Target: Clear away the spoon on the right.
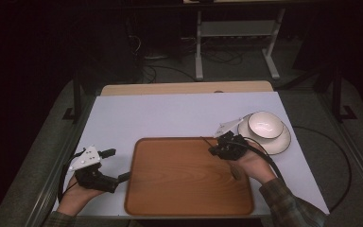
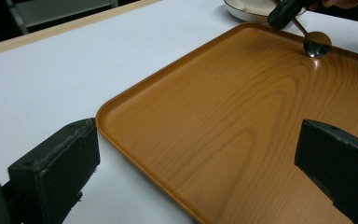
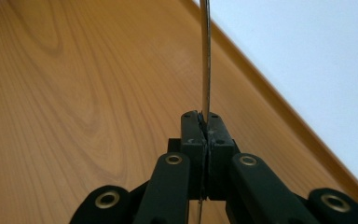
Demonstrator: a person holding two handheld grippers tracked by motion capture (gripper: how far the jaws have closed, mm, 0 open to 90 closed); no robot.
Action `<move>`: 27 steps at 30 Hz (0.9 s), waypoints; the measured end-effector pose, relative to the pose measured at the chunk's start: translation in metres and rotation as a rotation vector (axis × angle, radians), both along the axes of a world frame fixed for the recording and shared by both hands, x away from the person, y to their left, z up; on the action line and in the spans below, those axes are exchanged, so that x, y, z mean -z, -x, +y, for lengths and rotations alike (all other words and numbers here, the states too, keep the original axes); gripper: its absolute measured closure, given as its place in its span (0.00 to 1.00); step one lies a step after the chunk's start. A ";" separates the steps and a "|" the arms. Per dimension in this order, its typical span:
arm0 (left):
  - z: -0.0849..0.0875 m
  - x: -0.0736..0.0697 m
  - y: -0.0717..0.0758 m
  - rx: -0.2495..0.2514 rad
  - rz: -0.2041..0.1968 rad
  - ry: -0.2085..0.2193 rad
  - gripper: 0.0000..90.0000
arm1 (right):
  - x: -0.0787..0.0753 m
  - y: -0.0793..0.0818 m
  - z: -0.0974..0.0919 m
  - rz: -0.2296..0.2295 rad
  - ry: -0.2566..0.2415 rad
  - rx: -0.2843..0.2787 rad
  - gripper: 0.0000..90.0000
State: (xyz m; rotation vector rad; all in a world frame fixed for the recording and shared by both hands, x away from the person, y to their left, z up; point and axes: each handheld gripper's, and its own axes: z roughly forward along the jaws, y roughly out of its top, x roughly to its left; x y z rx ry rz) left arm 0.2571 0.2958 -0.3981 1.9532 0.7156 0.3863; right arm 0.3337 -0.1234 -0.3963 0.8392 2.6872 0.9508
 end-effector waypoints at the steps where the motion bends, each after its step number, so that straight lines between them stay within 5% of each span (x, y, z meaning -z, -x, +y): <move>1: 0.000 0.000 0.000 0.000 0.001 -0.001 0.00 | 0.002 0.000 0.002 0.007 0.004 -0.004 0.98; 15: 0.000 0.000 0.001 0.003 0.001 -0.001 0.00 | 0.032 -0.004 0.022 0.067 0.077 -0.059 0.96; 27: 0.000 0.001 0.000 0.003 0.004 -0.001 0.00 | 0.034 -0.003 0.022 0.072 0.070 -0.059 0.91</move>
